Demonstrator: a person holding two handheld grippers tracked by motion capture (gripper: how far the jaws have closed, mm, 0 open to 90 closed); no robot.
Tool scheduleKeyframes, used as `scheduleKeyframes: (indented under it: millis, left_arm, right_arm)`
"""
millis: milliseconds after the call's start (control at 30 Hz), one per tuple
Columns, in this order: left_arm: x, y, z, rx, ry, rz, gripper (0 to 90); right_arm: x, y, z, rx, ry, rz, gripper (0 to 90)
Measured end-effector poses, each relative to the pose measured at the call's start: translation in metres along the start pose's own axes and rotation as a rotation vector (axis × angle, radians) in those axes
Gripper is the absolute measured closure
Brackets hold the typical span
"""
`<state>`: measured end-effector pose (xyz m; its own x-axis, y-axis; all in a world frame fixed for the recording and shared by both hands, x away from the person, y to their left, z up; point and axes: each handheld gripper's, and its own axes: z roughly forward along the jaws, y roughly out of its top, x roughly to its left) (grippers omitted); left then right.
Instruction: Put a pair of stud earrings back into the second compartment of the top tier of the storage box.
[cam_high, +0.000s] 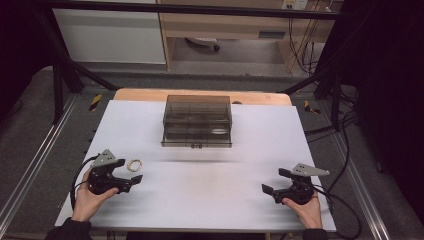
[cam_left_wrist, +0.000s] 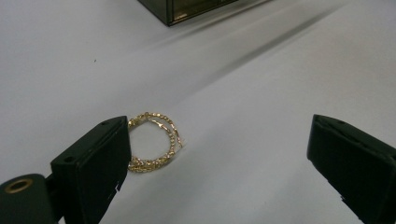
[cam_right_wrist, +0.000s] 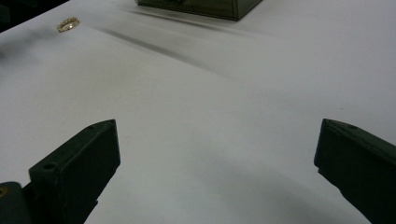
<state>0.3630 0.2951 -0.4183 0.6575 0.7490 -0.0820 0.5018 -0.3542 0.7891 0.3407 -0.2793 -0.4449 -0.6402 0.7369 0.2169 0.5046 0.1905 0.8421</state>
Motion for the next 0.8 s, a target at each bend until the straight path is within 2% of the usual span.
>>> scheduleKeyframes:
  millis: [267,433,467,533,667,700,800]
  left_arm:
    - [0.009,0.009,0.002,0.017,0.032,-0.012,7.5]
    - [0.016,0.015,0.008,0.039,0.085,-0.018,10.4]
    - [0.016,0.015,0.008,0.039,0.085,-0.018,10.9]
    - [0.020,0.015,0.014,0.064,0.118,-0.028,13.4]
    - [0.024,0.013,0.022,0.091,0.135,-0.034,15.1]
    - [0.024,0.011,0.025,0.104,0.153,-0.033,17.3]
    - [0.026,0.009,0.027,0.111,0.156,-0.039,20.5]
  right_arm:
    - [0.000,0.000,0.000,0.005,-0.002,-0.001,0.9]
    - [0.000,0.000,0.000,0.006,-0.001,0.000,0.9]
    - [0.000,0.000,0.000,0.006,-0.001,0.000,0.9]
    - [0.000,0.000,0.001,0.008,-0.001,0.000,0.9]
    - [0.000,0.000,0.000,0.005,-0.002,0.001,0.9]
    - [0.000,0.000,0.000,0.006,-0.001,0.000,0.9]
    - [0.000,0.000,0.000,0.006,-0.001,-0.002,0.9]
